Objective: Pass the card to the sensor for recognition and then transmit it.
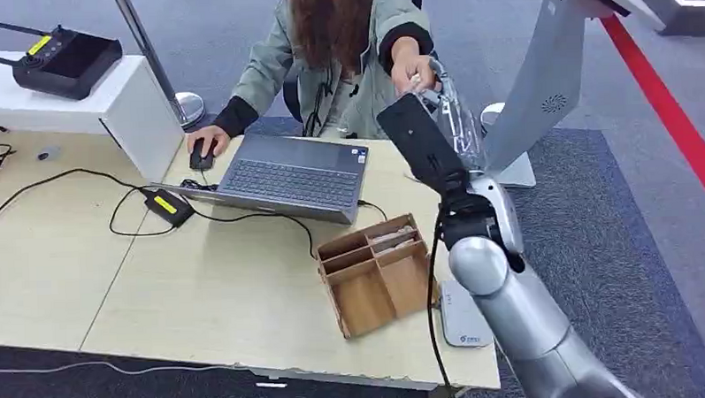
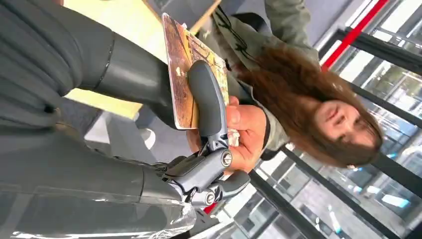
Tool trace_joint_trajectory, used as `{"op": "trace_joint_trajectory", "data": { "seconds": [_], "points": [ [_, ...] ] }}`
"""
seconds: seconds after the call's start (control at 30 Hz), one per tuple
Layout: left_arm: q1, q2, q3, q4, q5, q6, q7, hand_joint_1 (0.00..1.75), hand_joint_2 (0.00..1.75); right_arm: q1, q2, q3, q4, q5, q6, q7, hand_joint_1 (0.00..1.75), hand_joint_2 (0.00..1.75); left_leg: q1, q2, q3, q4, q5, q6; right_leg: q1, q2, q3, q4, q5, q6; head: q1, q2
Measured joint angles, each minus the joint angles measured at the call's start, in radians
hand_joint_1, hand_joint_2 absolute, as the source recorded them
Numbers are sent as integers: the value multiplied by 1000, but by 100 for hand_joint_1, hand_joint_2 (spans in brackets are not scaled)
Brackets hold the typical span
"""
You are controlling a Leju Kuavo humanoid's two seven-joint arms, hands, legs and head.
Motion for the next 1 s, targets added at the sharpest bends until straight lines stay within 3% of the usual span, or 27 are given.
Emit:
{"op": "trace_joint_trajectory", "data": {
  "seconds": [0.2, 0.27, 0.3, 0.33, 0.5, 0.53, 0.8, 1.0],
  "points": [
    [0, 0, -9, 0, 0, -1, 3, 0, 0, -6, 34, 4, 94, -17, -22, -17, 175, 175, 0, 0, 0, 0, 0, 0, 0, 0, -1, 0, 0, 0, 0, 0],
    [0, 0, -14, 0, 0, -1, 3, 0, 0, -10, 41, 4, 116, -19, -30, -19, 157, 175, 0, 0, -1, 0, 0, 0, 0, 0, -1, 0, 0, 0, 0, 0],
    [0, 0, -17, 0, 0, -1, 3, 0, 0, -11, 44, 4, 125, -22, -33, -20, 136, 175, 0, 0, -1, 0, 0, 0, 0, 0, -1, 0, 0, 0, 0, 0],
    [0, 0, -18, 0, 0, 0, 3, 0, 0, -12, 47, 4, 133, -23, -36, -23, 0, 175, 0, 0, -1, 0, 0, 0, 0, 0, -1, 0, 0, 0, 0, 0],
    [0, 0, -22, 0, 0, 2, 4, 0, 0, -14, 53, 5, 160, -34, -59, -32, 0, 175, 0, 0, -2, 0, 0, 0, 0, 0, -3, 0, 0, 0, 0, 0],
    [0, 0, -23, 0, 0, 2, 6, 0, 0, -14, 55, 5, 163, -35, -63, -35, 0, 0, 0, 0, -2, 0, 0, 0, 0, 0, -3, 0, 0, 0, 0, 0],
    [1, 0, -25, 0, 2, 15, 8, 0, 0, 9, 55, 0, 127, -82, -89, -81, 0, 0, 0, 0, -1, 0, 0, 0, 0, 0, -2, 0, 0, 0, 0, 0],
    [6, 6, -21, -4, 18, 29, -24, 0, 0, 112, 7, -32, -140, -277, -87, -72, 0, 0, 0, 0, -1, 1, 0, 0, 0, 0, -3, -1, 0, 0, 0, 0]
  ]
}}
